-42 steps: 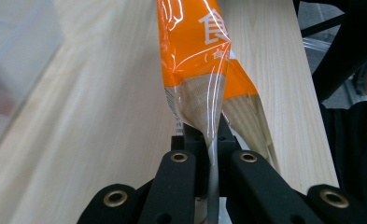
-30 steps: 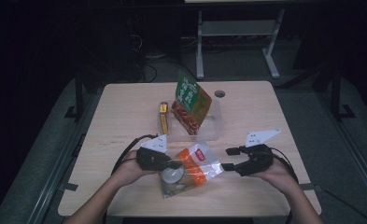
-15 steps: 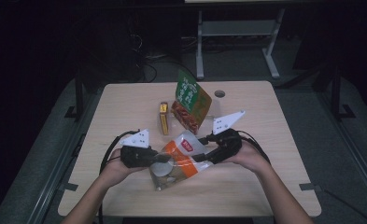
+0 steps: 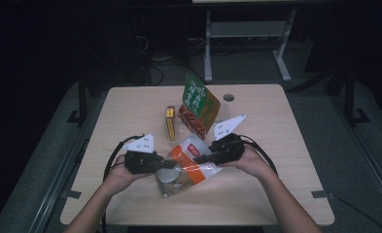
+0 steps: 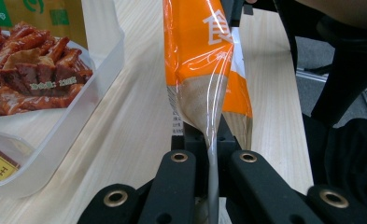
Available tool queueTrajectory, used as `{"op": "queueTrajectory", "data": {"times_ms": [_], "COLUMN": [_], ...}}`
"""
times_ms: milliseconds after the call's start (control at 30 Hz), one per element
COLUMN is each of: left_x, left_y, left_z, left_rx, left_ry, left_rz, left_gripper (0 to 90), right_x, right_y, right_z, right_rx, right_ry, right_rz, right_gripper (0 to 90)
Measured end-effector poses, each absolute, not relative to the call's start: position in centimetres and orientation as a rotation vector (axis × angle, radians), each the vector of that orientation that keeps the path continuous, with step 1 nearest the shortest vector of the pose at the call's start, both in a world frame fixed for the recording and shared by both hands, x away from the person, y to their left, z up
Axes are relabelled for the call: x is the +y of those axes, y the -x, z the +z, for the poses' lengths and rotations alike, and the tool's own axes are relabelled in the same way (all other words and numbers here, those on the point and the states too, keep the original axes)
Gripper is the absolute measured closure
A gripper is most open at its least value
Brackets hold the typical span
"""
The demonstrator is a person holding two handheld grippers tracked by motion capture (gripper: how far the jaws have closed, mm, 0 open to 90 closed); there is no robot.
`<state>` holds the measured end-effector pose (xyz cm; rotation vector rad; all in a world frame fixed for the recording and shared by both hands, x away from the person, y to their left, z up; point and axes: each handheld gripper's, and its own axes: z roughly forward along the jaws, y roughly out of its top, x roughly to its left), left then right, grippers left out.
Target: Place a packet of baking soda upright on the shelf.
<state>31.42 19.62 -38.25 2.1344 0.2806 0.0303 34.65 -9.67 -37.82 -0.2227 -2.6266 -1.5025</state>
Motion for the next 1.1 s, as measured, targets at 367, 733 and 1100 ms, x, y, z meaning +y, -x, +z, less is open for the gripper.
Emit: {"op": "queueTrajectory", "data": {"times_ms": [367,733,1100], "left_x": [18.9,18.4,19.2], "left_y": [-31.3,-31.4,-31.4], "left_z": [-38.8,-39.2,-38.9], "left_rx": [0.261,0.282,0.331], "left_ry": [-2.140,-2.145,-2.109], "left_rz": [0.039,0.075,0.112], "left_gripper": [86.0,71.7,52.8], "right_x": [-10.0,-11.4,-13.2], "right_y": [-33.9,-33.5,-33.2], "right_z": [-37.0,-36.2,-35.1], "right_rx": [-2.658,-2.663,-2.690], "right_ry": [0.186,0.260,0.344], "right_rz": [-1.481,-1.482,-1.466], "right_gripper": [90.0,90.0,90.0]}}
